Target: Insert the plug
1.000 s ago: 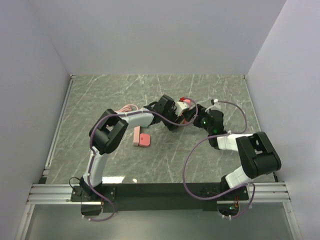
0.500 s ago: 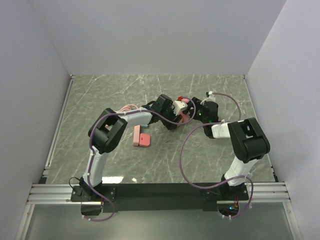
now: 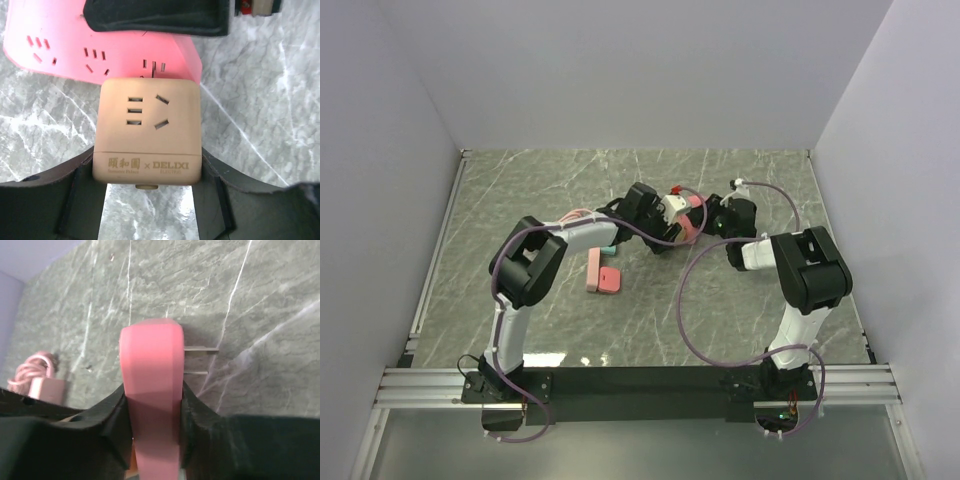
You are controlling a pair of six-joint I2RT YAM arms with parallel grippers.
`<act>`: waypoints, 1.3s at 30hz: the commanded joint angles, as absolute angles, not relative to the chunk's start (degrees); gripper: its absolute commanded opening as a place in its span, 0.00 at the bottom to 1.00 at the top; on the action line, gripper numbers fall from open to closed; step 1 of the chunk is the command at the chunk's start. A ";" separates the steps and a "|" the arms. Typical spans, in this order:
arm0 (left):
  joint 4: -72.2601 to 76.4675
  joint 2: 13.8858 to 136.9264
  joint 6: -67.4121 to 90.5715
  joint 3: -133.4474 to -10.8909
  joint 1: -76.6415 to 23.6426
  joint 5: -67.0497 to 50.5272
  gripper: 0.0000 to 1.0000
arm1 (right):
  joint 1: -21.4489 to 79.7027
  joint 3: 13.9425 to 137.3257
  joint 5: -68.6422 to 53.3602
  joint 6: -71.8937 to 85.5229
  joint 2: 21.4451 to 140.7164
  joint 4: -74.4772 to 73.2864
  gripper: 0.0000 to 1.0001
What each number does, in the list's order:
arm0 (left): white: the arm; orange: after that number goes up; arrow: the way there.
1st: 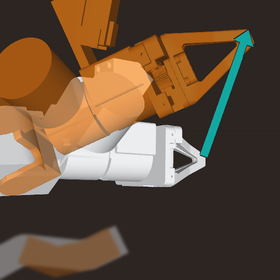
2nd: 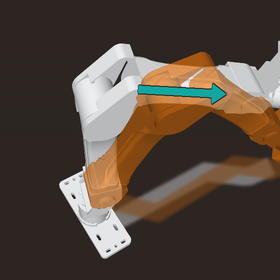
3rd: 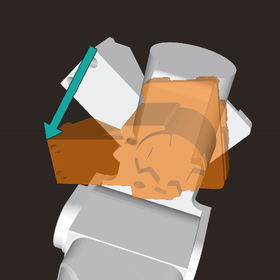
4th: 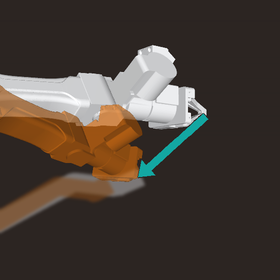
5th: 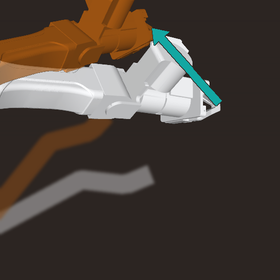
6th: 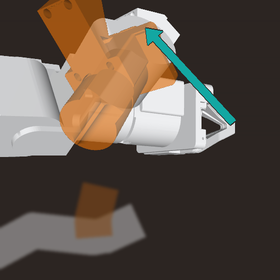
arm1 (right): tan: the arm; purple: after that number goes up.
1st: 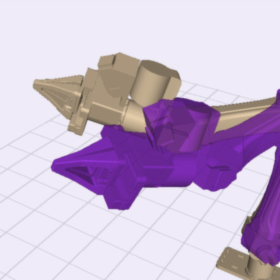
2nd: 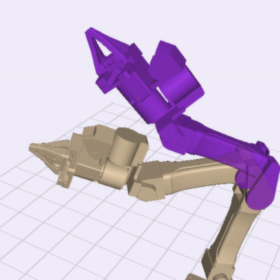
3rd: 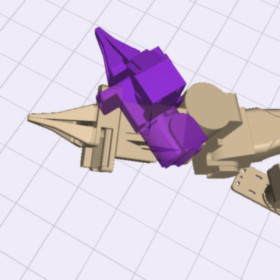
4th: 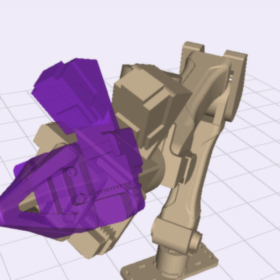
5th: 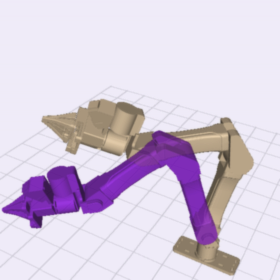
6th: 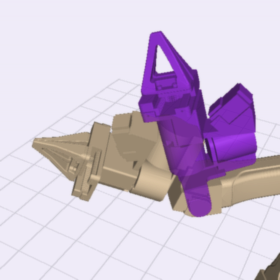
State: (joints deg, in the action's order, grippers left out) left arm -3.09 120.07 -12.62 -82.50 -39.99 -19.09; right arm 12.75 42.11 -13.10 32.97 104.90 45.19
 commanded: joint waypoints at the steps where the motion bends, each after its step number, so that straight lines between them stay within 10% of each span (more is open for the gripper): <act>1: 4.03 117.60 -10.64 -79.82 -40.34 -19.43 0.00 | 13.62 42.45 -16.35 36.65 104.15 45.70 0.15; 7: 0.83 118.64 -11.16 -82.15 -39.99 -23.73 0.00 | 13.71 40.26 -18.72 36.74 104.15 47.63 0.01; 39: -12.83 126.56 -7.21 -97.90 -44.38 -14.15 0.00 | 20.92 29.53 -26.27 44.38 97.29 61.25 0.00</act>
State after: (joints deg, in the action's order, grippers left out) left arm -22.98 123.22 -12.71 -93.65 -43.86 -16.40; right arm 14.39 30.87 -10.70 33.82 100.53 54.94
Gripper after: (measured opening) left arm 0.632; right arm 0.434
